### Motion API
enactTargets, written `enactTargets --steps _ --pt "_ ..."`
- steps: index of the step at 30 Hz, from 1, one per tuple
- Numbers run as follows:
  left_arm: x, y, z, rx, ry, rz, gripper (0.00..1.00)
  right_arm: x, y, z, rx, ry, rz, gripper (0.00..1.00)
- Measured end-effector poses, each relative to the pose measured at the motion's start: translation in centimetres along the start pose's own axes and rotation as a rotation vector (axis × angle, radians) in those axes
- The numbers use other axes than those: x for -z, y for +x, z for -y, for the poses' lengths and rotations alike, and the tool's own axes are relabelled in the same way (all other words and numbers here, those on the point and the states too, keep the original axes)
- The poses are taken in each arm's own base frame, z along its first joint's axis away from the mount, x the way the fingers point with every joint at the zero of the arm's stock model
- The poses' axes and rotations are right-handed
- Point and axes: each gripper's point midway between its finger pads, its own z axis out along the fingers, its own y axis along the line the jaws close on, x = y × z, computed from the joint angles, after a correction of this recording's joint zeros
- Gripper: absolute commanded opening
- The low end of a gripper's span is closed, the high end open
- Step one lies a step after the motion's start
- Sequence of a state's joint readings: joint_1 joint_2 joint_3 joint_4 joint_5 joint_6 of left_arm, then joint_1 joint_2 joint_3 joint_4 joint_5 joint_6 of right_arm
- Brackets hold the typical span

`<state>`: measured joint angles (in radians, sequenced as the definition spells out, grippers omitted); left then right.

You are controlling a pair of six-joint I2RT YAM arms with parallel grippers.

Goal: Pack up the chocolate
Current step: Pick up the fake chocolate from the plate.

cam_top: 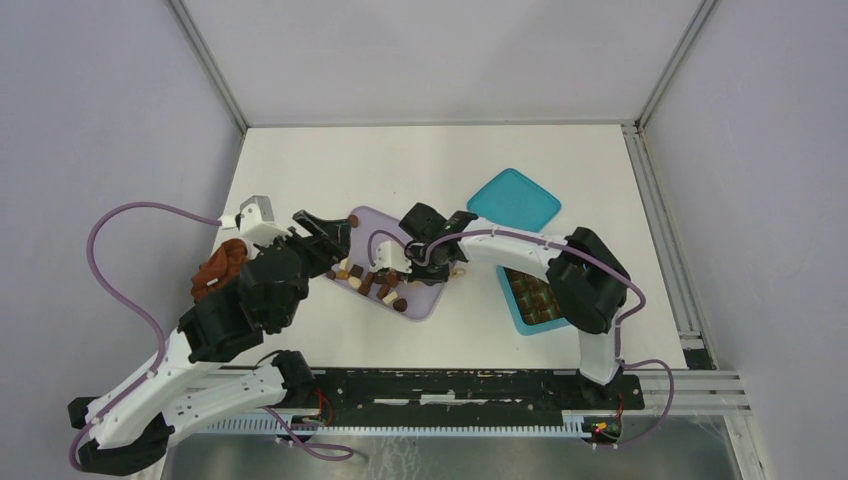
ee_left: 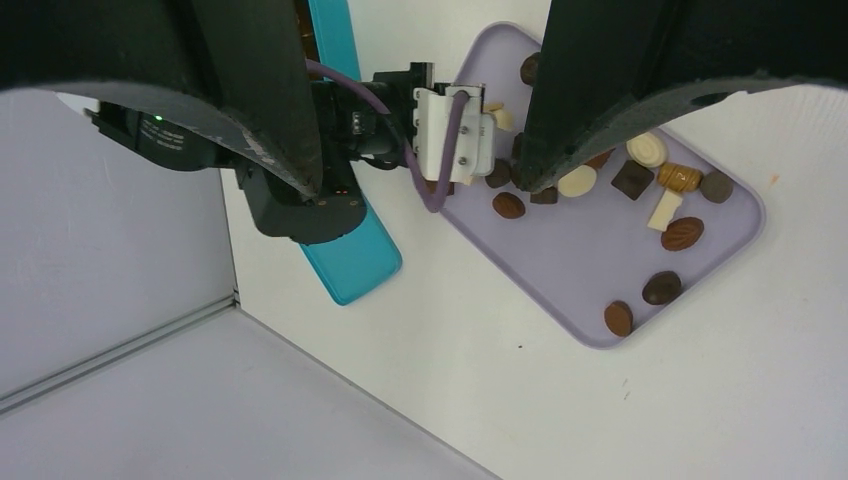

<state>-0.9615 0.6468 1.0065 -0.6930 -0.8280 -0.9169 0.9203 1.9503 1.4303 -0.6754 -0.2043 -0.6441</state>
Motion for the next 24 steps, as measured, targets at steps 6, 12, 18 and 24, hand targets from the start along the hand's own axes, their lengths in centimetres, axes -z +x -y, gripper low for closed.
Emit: enactTargets --steps 6,12,18,24 --pt "0.0 -0.1 0.2 0.009 0.007 0.004 0.78 3.6 0.0 0.3 -0.027 0.02 0.079 0.11" --pt "-0.2 0.3 0.5 0.014 0.019 -0.003 0.78 8.2 2.1 1.7 -0.106 0.072 0.153 0.11" --pt "-0.8 0.9 1.2 0.015 0.027 -0.012 0.79 13.7 7.8 4.1 -0.267 0.189 0.183 0.12" --pt "-1.5 1.7 1.7 0.002 0.024 -0.026 0.79 17.1 15.7 3.7 -0.458 0.276 0.144 0.12"
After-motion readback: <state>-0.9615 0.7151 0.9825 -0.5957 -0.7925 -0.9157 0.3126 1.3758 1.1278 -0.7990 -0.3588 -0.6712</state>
